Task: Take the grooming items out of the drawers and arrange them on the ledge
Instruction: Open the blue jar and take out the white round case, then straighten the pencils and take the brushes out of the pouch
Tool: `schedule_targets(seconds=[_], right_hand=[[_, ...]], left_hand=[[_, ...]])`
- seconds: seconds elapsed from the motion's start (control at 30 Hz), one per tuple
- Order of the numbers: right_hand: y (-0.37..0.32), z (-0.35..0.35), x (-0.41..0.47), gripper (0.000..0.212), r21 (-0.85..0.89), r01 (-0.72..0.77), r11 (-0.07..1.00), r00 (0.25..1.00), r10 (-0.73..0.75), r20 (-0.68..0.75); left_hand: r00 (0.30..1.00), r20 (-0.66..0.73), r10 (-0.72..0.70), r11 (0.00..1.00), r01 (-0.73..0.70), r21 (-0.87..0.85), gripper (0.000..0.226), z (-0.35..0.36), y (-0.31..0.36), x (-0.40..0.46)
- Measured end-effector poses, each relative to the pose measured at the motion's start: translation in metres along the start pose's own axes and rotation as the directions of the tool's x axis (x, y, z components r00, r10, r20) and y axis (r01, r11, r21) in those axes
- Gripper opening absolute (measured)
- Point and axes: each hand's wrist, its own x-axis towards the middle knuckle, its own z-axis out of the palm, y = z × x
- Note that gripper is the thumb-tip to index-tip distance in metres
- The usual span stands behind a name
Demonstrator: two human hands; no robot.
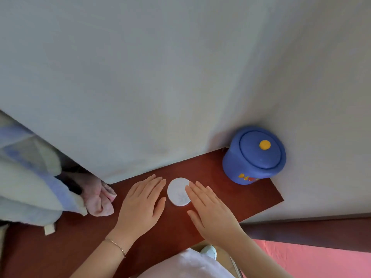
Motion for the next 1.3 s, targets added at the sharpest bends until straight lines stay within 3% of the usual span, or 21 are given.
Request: schedule_targets(seconds=[0.2, 0.4, 0.53, 0.77, 1.07, 1.17, 1.3], right_hand=[[-0.030, 0.001, 0.009, 0.055, -0.003, 0.080, 0.997, 0.996, -0.080, 0.036], [-0.052, -0.006, 0.005, 0.055, -0.004, 0.302, 0.953, 0.952, -0.301, 0.063], [-0.067, -0.008, -0.004, 0.054, 0.080, 0.387, 0.918, 0.914, -0.394, 0.099], [-0.118, -0.001, -0.004, 0.064, 0.120, 0.543, 0.831, 0.820, -0.555, 0.137], [-0.216, 0.018, -0.004, 0.058, 0.091, 0.727, 0.681, 0.665, -0.731, 0.153], [-0.258, 0.024, -0.007, 0.058, 0.110, 0.737, 0.667, 0.649, -0.743, 0.164], [-0.318, 0.033, -0.017, 0.058, 0.079, 0.746, 0.661, 0.644, -0.747, 0.165]], left_hand=[[0.988, 0.006, -0.152, 0.987, 0.152, 0.045, 0.043, -0.027, -0.016, -0.041], [0.933, -0.103, -0.346, 0.933, 0.354, 0.067, 0.042, -0.041, 0.001, -0.098], [0.829, -0.151, -0.539, 0.830, 0.553, 0.071, 0.043, -0.046, 0.023, -0.148], [0.633, -0.202, -0.747, 0.628, 0.772, 0.100, 0.045, -0.068, 0.046, -0.228], [0.438, -0.253, -0.862, 0.436, 0.897, 0.068, 0.051, -0.093, 0.027, -0.315], [0.371, -0.264, -0.891, 0.382, 0.924, 0.007, 0.050, -0.105, 0.010, -0.343], [0.352, -0.278, -0.894, 0.370, 0.929, -0.012, 0.051, -0.126, -0.017, -0.390]])
